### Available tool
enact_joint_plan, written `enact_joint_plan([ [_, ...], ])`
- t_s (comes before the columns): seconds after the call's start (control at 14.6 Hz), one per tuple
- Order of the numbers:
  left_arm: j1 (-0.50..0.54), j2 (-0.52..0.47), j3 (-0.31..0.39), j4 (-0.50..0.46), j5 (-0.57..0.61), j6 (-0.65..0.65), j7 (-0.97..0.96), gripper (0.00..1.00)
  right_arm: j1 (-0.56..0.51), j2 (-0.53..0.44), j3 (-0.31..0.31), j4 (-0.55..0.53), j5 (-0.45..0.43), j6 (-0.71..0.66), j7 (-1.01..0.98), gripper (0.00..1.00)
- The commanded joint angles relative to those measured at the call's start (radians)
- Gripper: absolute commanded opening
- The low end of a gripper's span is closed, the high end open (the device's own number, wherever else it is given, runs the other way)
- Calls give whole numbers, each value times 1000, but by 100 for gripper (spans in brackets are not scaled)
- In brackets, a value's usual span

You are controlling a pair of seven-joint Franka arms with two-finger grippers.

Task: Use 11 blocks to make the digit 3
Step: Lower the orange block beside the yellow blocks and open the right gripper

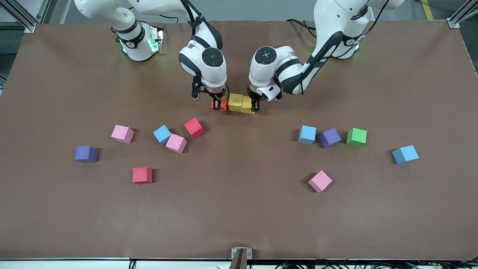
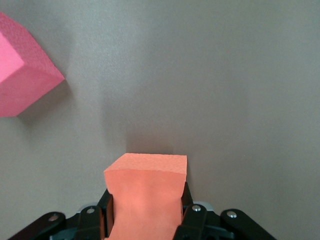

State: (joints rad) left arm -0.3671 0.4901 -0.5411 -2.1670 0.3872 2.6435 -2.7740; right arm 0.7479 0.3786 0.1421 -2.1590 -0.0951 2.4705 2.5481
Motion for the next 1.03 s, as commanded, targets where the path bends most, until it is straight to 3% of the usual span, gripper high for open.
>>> enact_joint_plan([
  [0.0, -21, 16, 3, 6, 58, 10, -200, 17, 33, 28, -7, 27, -23, 5, 49, 5],
  [0.14, -19, 18, 3, 6, 58, 10, -200, 25, 33, 28, -9, 27, -23, 5, 49, 6],
  [0.21, -21, 18, 3, 6, 58, 9, -200, 38, 33, 28, -9, 27, -26, 5, 49, 14],
  [0.27, -21, 16, 3, 7, 58, 3, -200, 59, 33, 26, -9, 27, -34, 4, 37, 54],
  [0.34, -21, 16, 3, 7, 58, -5, -196, 91, 33, 28, -9, 25, -52, -1, 37, 100],
  [0.41, -21, 13, 3, 12, 58, -20, -196, 100, 33, 25, -10, 27, -63, -4, 37, 100],
  [0.62, -18, 10, 1, 59, 59, -65, -188, 100, 25, 5, -10, 27, -69, -8, 40, 100],
  [0.96, -18, 5, -3, 211, 53, -263, -188, 100, 5, -70, -10, 36, -68, -83, 41, 100],
])
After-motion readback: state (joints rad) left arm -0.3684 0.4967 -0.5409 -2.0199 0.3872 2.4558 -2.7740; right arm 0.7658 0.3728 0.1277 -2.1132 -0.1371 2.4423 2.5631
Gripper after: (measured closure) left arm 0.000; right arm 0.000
